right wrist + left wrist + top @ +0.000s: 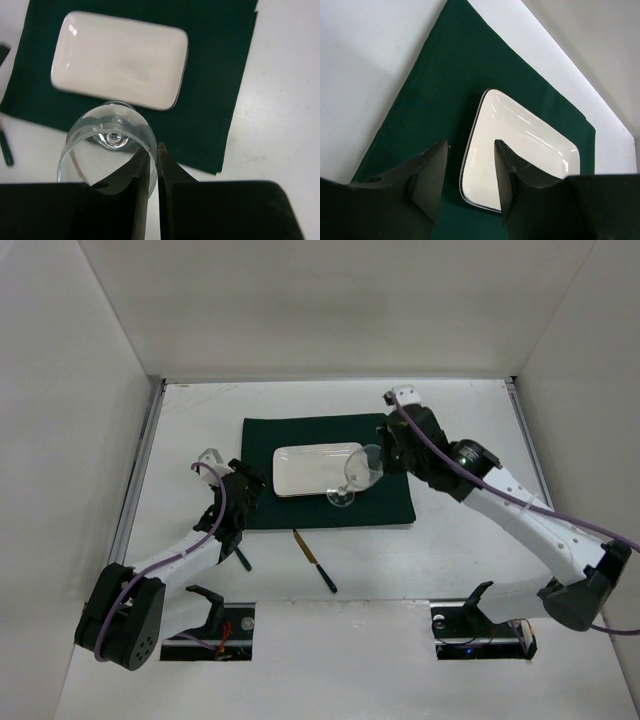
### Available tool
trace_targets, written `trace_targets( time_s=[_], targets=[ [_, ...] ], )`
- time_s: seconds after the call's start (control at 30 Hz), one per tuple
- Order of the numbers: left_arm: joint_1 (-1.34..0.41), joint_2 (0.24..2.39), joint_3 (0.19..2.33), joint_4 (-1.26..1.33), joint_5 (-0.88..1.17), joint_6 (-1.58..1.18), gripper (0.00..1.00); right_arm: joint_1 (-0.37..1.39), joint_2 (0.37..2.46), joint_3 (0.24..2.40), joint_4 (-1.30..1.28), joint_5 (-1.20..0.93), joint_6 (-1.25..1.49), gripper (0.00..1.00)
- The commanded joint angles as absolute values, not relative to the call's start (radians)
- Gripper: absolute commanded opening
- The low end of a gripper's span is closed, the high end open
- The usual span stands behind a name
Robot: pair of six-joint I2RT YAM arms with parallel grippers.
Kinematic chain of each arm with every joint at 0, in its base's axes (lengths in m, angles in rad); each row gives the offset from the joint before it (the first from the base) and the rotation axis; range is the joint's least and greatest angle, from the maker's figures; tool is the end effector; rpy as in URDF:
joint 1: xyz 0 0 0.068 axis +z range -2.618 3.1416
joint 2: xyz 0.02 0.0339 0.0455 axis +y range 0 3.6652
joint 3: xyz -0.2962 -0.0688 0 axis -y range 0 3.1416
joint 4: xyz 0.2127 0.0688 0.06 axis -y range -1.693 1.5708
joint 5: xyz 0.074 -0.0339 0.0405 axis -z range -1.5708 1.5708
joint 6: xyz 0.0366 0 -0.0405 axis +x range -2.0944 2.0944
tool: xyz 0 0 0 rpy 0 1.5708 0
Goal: Set the dinner table for one person
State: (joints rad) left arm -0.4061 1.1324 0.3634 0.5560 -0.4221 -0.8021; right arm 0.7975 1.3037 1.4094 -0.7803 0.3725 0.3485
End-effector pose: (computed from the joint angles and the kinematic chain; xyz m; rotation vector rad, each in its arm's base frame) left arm 0.1840 -0.0628 0.2542 -0.6466 1.6711 -0.4979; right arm 0.1712 0.1563 0.4138 -0.2944 2.1808 0.2242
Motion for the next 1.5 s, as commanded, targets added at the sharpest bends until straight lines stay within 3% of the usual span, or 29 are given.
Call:
trace_targets(
  time_s=[0.0,0.5,1.3,1.47],
  targets=[
    [-0.413,1.12,0.379,0.589,-0.428,-0.804,0.4,0.667,1.368,1.499,-0.563,0.312,0.308,0.14],
    [-0.418,1.147,0.385,0.594,-0.428,-0.805,0.4,0.358,1.729,1.761,-0.544,0.27,0.264,0.13],
    [-0.426,1.166,0.393,0.595,-0.419,-0.81,0.4,0.352,1.999,2.04,-0.729,0.462,0.123,0.15],
    [-0.424,1.172,0.394,0.595,-0.417,-0.813,0.4,0.375,2.0,2.046,-0.723,0.472,0.123,0.27]
  ],
)
